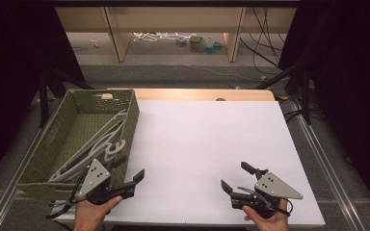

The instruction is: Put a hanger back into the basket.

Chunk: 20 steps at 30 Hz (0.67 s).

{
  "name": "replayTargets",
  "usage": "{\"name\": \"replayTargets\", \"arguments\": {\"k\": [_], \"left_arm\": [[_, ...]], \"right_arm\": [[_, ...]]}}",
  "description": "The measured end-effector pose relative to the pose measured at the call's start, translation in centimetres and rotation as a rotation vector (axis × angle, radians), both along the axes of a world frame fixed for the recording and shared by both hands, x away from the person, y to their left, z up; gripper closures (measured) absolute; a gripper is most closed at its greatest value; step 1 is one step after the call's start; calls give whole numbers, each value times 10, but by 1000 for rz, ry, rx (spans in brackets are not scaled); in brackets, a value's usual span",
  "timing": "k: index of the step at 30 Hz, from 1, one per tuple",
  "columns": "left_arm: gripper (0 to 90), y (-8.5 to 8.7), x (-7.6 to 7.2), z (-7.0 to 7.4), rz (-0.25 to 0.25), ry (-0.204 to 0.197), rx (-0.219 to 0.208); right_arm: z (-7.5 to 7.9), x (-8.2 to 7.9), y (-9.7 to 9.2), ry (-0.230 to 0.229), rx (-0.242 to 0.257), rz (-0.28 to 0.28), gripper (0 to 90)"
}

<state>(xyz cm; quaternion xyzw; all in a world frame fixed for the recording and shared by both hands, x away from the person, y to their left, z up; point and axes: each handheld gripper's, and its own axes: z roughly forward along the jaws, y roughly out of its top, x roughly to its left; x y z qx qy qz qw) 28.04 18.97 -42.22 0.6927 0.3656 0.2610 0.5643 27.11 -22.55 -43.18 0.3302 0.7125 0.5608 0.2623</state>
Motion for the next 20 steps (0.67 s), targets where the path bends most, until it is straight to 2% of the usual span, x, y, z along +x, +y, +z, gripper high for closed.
{"name": "replayTargets", "arguments": {"k": [2, 3, 4, 13, 15, 18, 19, 20], "left_arm": [[225, -1, 1, -1, -9, 6, -4], [225, 0, 0, -1, -3, 20, 9], [224, -1, 1, -1, -6, 27, 8], [222, 0, 3, -2, -6, 20, -1], [222, 1, 3, -2, 0, 25, 10], [222, 2, 3, -3, 0, 22, -14], [223, 3, 3, -2, 4, 33, -19], [226, 3, 3, -2, 9, 34, -41]], "right_arm": [[1, -1, 0, 9, -15, 1, 154], [1, -2, 0, 27, -20, 5, 154], [1, -2, 1, 23, -15, 8, 155], [1, -2, 1, 25, -18, 2, 155], [1, -2, 1, 25, -19, 5, 155], [1, -2, 0, 28, -23, 5, 155], [1, -2, 1, 24, -19, 1, 155], [1, -2, 1, 23, -19, 1, 155]]}}
